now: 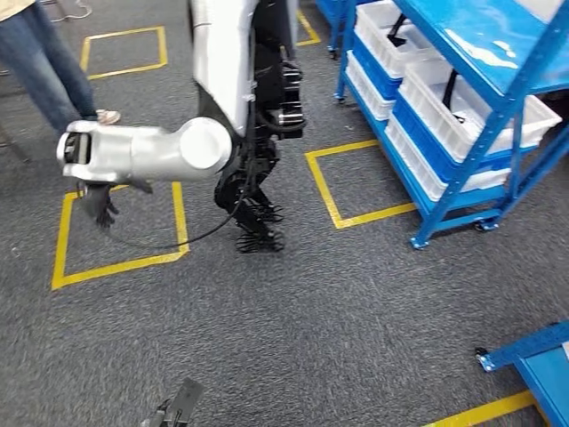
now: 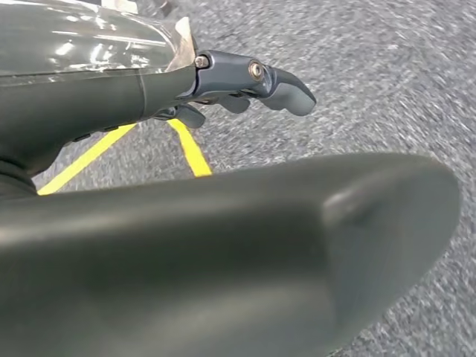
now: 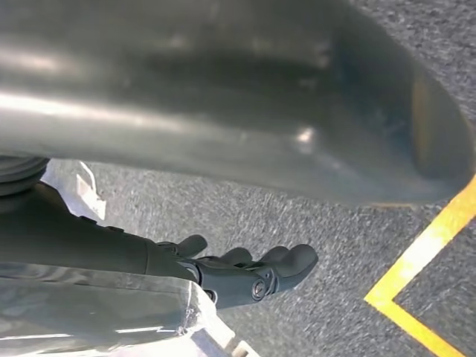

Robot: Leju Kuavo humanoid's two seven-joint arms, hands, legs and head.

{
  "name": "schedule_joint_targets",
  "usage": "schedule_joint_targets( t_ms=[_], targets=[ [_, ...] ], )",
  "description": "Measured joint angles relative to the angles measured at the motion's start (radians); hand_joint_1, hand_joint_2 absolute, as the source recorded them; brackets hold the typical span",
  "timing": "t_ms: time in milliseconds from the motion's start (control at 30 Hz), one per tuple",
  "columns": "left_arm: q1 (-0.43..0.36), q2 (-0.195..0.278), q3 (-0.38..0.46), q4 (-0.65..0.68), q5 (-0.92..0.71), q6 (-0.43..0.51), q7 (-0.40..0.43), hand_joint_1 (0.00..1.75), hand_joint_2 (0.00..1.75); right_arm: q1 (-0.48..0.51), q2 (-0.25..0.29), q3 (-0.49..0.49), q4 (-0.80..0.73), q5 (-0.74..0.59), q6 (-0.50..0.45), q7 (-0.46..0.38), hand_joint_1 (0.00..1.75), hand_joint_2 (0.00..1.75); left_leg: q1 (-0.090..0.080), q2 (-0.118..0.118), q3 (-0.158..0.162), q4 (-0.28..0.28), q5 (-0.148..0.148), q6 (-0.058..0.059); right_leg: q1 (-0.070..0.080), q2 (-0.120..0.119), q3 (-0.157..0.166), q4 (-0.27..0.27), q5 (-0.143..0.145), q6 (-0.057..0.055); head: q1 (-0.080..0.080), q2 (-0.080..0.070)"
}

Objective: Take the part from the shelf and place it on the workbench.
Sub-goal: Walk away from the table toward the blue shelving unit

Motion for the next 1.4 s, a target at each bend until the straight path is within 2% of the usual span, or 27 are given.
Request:
schedule_joint_targets(
  t_ms=[33, 67, 133, 200, 267, 333, 400, 467, 533, 567, 600, 667, 700, 767, 833, 900, 967, 1000, 1033, 1067, 1100, 1133, 1200, 1233, 1267, 1333, 1400],
  targets=[
    [0.002, 0.001, 0.0, 0.0, 0.0, 0.0, 0.0, 0.0, 0.0, 0.001, 0.0, 0.005, 0.002, 0.004, 0.005, 0.001, 0.0, 0.0, -0.001, -0.002, -0.027, 0.04, -0.002, 0.002, 0.002, 0.015, 0.003, 0.0, -0.001, -0.002, 0.0, 0.0],
    [0.003, 0.002, 0.0, 0.0, 0.0, 0.0, 0.001, 0.0, 0.0, 0.002, 0.0, 0.01, 0.003, 0.008, 0.01, 0.002, 0.0, 0.0, -0.002, -0.004, -0.038, 0.042, 0.017, 0.006, 0.003, 0.03, 0.006, 0.0, -0.003, -0.002, 0.0, 0.0],
    [0.003, 0.004, 0.0, 0.0, 0.0, 0.0, 0.001, 0.0, 0.0, 0.004, 0.002, 0.016, 0.006, 0.013, 0.018, 0.005, 0.0, 0.0, -0.004, -0.022, -0.009, -0.061, 0.099, 0.016, 0.003, 0.058, 0.015, 0.0, -0.007, -0.001, 0.0, 0.0],
    [0.003, 0.006, 0.0, 0.0, 0.0, -0.001, 0.0, 0.0, 0.0, 0.003, 0.004, 0.02, 0.01, 0.014, 0.021, 0.008, 0.0, 0.0, -0.004, -0.066, 0.035, -0.18, 0.157, 0.024, 0.003, 0.085, 0.019, 0.003, -0.012, 0.005, 0.001, 0.0],
    [0.002, 0.007, 0.0, 0.0, 0.0, -0.001, 0.0, 0.0, 0.0, 0.005, 0.006, 0.026, 0.012, 0.015, 0.022, 0.009, 0.0, 0.0, -0.005, -0.09, 0.052, -0.223, 0.162, 0.026, 0.0, 0.107, 0.014, 0.003, -0.013, 0.016, 0.001, 0.0],
    [-0.001, 0.007, 0.001, 0.0, -0.001, -0.001, 0.0, 0.0, 0.0, 0.012, 0.006, 0.029, 0.013, 0.016, 0.022, 0.011, 0.0, 0.0, -0.005, -0.075, 0.059, -0.234, 0.163, 0.032, -0.004, 0.114, 0.011, 0.003, -0.015, 0.029, 0.001, 0.0],
    [-0.003, 0.007, 0.001, 0.0, -0.002, -0.001, 0.0, 0.0, 0.0, 0.012, 0.007, 0.032, 0.014, 0.018, 0.025, 0.011, 0.0, 0.0, -0.002, -0.051, 0.067, -0.245, 0.166, 0.041, -0.002, 0.065, -0.006, 0.043, -0.044, 0.039, 0.004, 0.0],
    [0.001, 0.007, 0.001, 0.0, -0.004, -0.001, -0.001, 0.0, 0.0, 0.007, 0.007, 0.036, 0.015, 0.023, 0.032, 0.012, 0.0, 0.0, 0.0, -0.022, 0.073, -0.25, 0.164, 0.046, -0.003, 0.006, -0.062, 0.155, -0.102, 0.049, 0.007, 0.0],
    [0.004, 0.007, 0.001, 0.0, -0.007, -0.001, -0.002, 0.0, 0.0, 0.006, 0.007, 0.039, 0.016, 0.028, 0.04, 0.014, 0.0, 0.0, 0.0, 0.007, 0.076, -0.249, 0.159, 0.045, -0.01, -0.009, -0.122, 0.265, -0.135, 0.059, 0.007, 0.0],
    [0.004, 0.007, 0.001, 0.0, -0.008, -0.001, -0.002, 0.0, 0.0, 0.007, 0.007, 0.039, 0.017, 0.029, 0.042, 0.016, 0.0, 0.0, 0.001, 0.019, 0.078, -0.249, 0.155, 0.044, -0.014, -0.013, -0.129, 0.274, -0.125, 0.064, 0.007, 0.0],
    [0.003, 0.007, 0.001, 0.0, -0.008, -0.001, -0.002, 0.0, 0.0, 0.009, 0.007, 0.039, 0.018, 0.03, 0.043, 0.016, 0.0, 0.0, 0.003, 0.029, 0.083, -0.249, 0.151, 0.041, -0.017, -0.019, -0.116, 0.241, -0.095, 0.067, 0.007, 0.0],
    [0.003, 0.007, 0.001, 0.0, -0.008, -0.001, -0.002, 0.0, 0.0, 0.011, 0.007, 0.039, 0.018, 0.03, 0.043, 0.017, 0.0, 0.0, 0.005, 0.049, 0.097, -0.249, 0.14, 0.03, -0.016, -0.053, -0.051, 0.106, -0.023, 0.072, 0.007, 0.0],
    [0.003, 0.008, 0.001, 0.0, -0.008, -0.001, -0.002, 0.0, 0.0, 0.009, 0.008, 0.039, 0.019, 0.031, 0.043, 0.017, 0.0, 0.0, 0.003, 0.058, 0.103, -0.249, 0.135, 0.023, -0.013, -0.072, -0.024, 0.05, -0.003, 0.067, 0.007, 0.0],
    [0.002, 0.008, 0.001, 0.0, -0.008, -0.001, -0.002, 0.0, 0.0, 0.007, 0.008, 0.04, 0.02, 0.031, 0.044, 0.017, 0.0, 0.0, -0.001, 0.074, 0.111, -0.25, 0.127, 0.01, -0.004, -0.089, -0.007, 0.01, 0.0, 0.053, 0.007, 0.0],
    [-0.001, 0.008, 0.001, 0.0, -0.008, -0.001, -0.002, 0.0, 0.0, 0.008, 0.008, 0.04, 0.02, 0.031, 0.044, 0.017, 0.0, 0.0, 0.001, 0.086, 0.12, -0.253, 0.12, 0.0, -0.002, -0.069, -0.009, 0.009, -0.001, 0.035, 0.006, 0.0],
    [-0.004, 0.008, 0.001, 0.0, -0.008, -0.001, -0.002, 0.0, 0.0, 0.007, 0.008, 0.04, 0.02, 0.032, 0.044, 0.017, 0.0, 0.0, 0.005, 0.057, 0.112, -0.222, 0.094, -0.007, -0.005, -0.049, -0.005, 0.005, -0.001, 0.019, 0.005, 0.0],
    [-0.002, 0.008, 0.001, 0.0, -0.008, -0.001, -0.002, 0.0, 0.0, 0.004, 0.008, 0.042, 0.02, 0.033, 0.044, 0.017, 0.0, 0.0, 0.005, 0.014, 0.059, -0.112, 0.037, -0.007, -0.006, -0.028, -0.002, 0.004, -0.002, 0.006, 0.004, 0.0],
    [0.001, 0.008, 0.001, 0.0, -0.008, -0.001, -0.001, 0.0, 0.0, 0.003, 0.008, 0.043, 0.02, 0.035, 0.045, 0.017, 0.0, 0.0, 0.004, 0.004, 0.021, -0.039, 0.01, -0.005, -0.004, -0.015, -0.002, 0.004, -0.003, 0.002, 0.003, 0.0],
    [0.003, 0.008, 0.002, 0.0, -0.008, -0.001, -0.001, 0.0, 0.0, 0.003, 0.008, 0.045, 0.02, 0.036, 0.045, 0.017, 0.0, 0.0, 0.002, 0.0, -0.012, 0.018, -0.005, -0.003, -0.002, 0.0, -0.001, 0.004, -0.004, 0.0, 0.003, 0.0],
    [0.005, 0.008, 0.002, 0.0, -0.008, -0.001, 0.0, 0.0, 0.0, 0.004, 0.008, 0.047, 0.02, 0.038, 0.045, 0.017, 0.0, 0.0, 0.001, -0.002, -0.032, 0.044, 0.0, 0.0, 0.0, 0.015, 0.002, 0.004, -0.005, -0.001, 0.003, 0.0],
    [0.005, 0.008, 0.002, 0.0, -0.008, -0.001, 0.0, 0.0, 0.0, 0.005, 0.008, 0.048, 0.02, 0.039, 0.046, 0.017, 0.0, 0.0, -0.001, -0.006, -0.034, 0.029, 0.026, 0.006, 0.002, 0.03, 0.005, 0.004, -0.006, -0.002, 0.003, 0.0],
    [0.005, 0.008, 0.002, 0.0, -0.008, -0.001, 0.0, 0.0, 0.0, 0.006, 0.008, 0.049, 0.02, 0.041, 0.046, 0.017, 0.0, 0.0, -0.004, -0.013, -0.018, -0.024, 0.068, 0.014, 0.003, 0.046, 0.008, 0.004, -0.007, -0.002, 0.003, 0.0],
    [0.005, 0.01, 0.003, 0.0, -0.009, -0.001, 0.0, 0.0, 0.0, 0.007, 0.011, 0.052, 0.021, 0.042, 0.047, 0.018, 0.0, 0.0, -0.007, -0.061, 0.029, -0.157, 0.143, 0.03, 0.003, 0.074, 0.011, 0.005, -0.009, 0.001, 0.003, 0.0],
    [0.005, 0.011, 0.003, 0.0, -0.009, -0.001, 0.0, 0.0, 0.0, 0.006, 0.012, 0.053, 0.021, 0.043, 0.047, 0.018, 0.0, 0.0, -0.007, -0.085, 0.045, -0.202, 0.16, 0.034, 0.002, 0.087, 0.009, 0.006, -0.01, 0.005, 0.003, 0.0],
    [0.006, 0.012, 0.004, 0.0, -0.009, -0.001, 0.0, 0.0, 0.0, 0.007, 0.013, 0.055, 0.022, 0.043, 0.048, 0.018, 0.0, 0.0, -0.008, -0.102, 0.053, -0.223, 0.164, 0.036, -0.001, 0.098, 0.006, 0.006, -0.01, 0.01, 0.004, 0.0],
    [0.004, 0.013, 0.004, 0.0, -0.009, -0.001, 0.0, 0.0, 0.0, 0.011, 0.013, 0.056, 0.022, 0.044, 0.05, 0.018, 0.0, 0.0, -0.009, -0.094, 0.06, -0.235, 0.162, 0.037, -0.006, 0.117, 0.001, 0.005, -0.009, 0.023, 0.003, 0.0],
    [0.001, 0.012, 0.005, 0.0, -0.009, -0.001, -0.002, 0.0, 0.0, 0.014, 0.013, 0.057, 0.022, 0.044, 0.051, 0.018, 0.0, 0.0, -0.005, -0.072, 0.068, -0.247, 0.165, 0.044, -0.004, 0.077, -0.007, 0.024, -0.025, 0.035, 0.005, 0.0]
  ],
)
